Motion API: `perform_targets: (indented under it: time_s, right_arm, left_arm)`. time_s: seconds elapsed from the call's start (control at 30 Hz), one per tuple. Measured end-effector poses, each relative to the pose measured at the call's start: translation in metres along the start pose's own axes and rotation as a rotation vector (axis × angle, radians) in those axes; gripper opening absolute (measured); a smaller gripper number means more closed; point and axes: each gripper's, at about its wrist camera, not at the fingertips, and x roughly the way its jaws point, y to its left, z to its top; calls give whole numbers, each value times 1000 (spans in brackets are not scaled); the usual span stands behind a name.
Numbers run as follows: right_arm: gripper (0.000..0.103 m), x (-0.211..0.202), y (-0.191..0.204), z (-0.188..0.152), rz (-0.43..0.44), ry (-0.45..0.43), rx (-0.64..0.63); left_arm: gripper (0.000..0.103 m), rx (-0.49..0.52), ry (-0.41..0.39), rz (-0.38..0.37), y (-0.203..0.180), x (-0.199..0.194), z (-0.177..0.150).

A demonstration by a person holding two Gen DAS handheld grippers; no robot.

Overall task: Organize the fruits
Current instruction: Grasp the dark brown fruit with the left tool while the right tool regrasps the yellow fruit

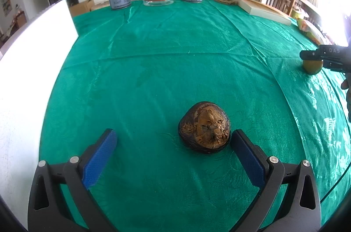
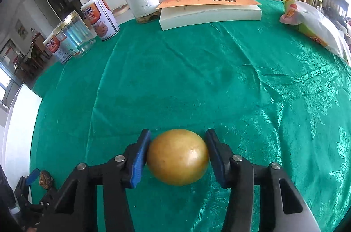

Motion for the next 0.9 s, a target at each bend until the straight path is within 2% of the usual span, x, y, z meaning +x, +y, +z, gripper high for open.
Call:
perform_targets:
  time_s: [0.07,0.17,0.27,0.37,0.4,0.47,0.5,0.53,0.67,0.83,0.9]
  right_arm:
    - [51,-8,6,-13,52,28,31]
    - [51,-39,37,-50,147,56,25]
    - [51,-64,73,-99,193,13,8]
    - [51,-57,97,-140,117,-38,-35]
    - [54,-59,100,-150,100,-92,-59]
    - [75,-64,102,-163,-15,-121,-86]
    - [92,-65,98,-169,-30,-123,-73]
    - [99,-68,93,-175,-23,-140,-70]
    - [103,-72,83,-180,-30,-133,-74]
    - [103,-62,100,-181,-144,-95,-147]
    - [103,-60,102,-181,-158,-90,-158]
  left_arm:
    - [102,0,0,0,0,0,0]
    - [102,0,0,0,0,0,0]
    - [102,-2,0,-4,0,0,0]
    - [102,29,0,-31,-1,-3,-3]
    - [102,52,3,-39,-3,-7,-8]
    - [102,73,1,-51,-5,-16,-20]
    - [102,74,0,-51,-5,-20,-27]
    - [102,71,-1,-50,-4,-23,-31]
    - [103,68,2,-51,-4,-21,-28]
    - [103,62,1,-50,-5,-20,-26]
    - [103,63,1,-50,-5,-20,-26]
